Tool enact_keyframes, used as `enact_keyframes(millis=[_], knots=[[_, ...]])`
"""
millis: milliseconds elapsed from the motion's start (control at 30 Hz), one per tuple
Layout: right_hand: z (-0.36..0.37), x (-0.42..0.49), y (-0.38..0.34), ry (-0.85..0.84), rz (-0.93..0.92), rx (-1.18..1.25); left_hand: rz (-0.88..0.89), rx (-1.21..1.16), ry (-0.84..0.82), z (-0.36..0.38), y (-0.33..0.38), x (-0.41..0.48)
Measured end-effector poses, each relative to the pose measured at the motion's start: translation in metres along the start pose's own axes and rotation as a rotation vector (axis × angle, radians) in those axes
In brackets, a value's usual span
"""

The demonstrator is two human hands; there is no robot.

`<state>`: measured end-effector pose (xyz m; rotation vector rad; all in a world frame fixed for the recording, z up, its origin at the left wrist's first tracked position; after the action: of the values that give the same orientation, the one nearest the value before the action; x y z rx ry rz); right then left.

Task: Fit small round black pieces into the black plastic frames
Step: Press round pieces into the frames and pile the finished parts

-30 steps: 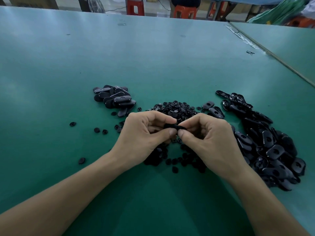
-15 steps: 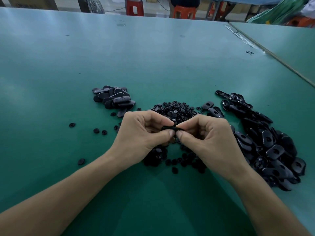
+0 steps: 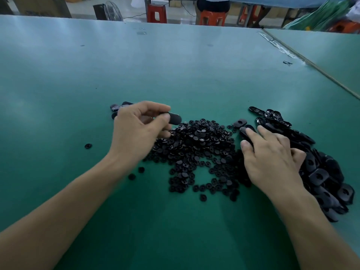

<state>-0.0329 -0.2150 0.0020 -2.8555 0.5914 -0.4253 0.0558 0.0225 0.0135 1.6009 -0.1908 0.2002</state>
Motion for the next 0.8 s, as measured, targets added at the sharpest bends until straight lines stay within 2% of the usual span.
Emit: enact_keyframes(millis=[133, 400, 533, 667, 800], knots=[[-0.002, -0.001, -0.003, 0.108, 0.023, 0.038, 0.004, 0.164, 0.042, -0.019, -0.006, 0.019], [-0.003, -0.002, -0.006, 0.183, -0.007, 0.120, 0.089, 0.556, 0.197, -0.035, -0.019, 0.026], [-0.001, 0.002, -0.005, 0.221, -0.020, 0.243, 0.148, 0.711, 0.206, -0.035, -0.023, 0.024], [-0.002, 0.003, -0.005, 0.279, -0.031, 0.356, 0.180, 0.642, 0.243, -0.028, -0.016, 0.023], [-0.007, -0.001, -0.014, 0.367, -0.126, 0.505, 0.213, 0.388, 0.092, -0.005, 0.005, 0.004]])
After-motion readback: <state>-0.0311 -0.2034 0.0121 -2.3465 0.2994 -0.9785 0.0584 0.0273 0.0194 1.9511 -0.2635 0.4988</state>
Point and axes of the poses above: each hand's wrist, its own x-axis towards the middle knuckle, its own z-axis out of the palm, y = z × x, the point moved 1 cm from there along x, towards the middle knuckle, and after that the axes turned 5 degrees about y, right-handed, at the moved point
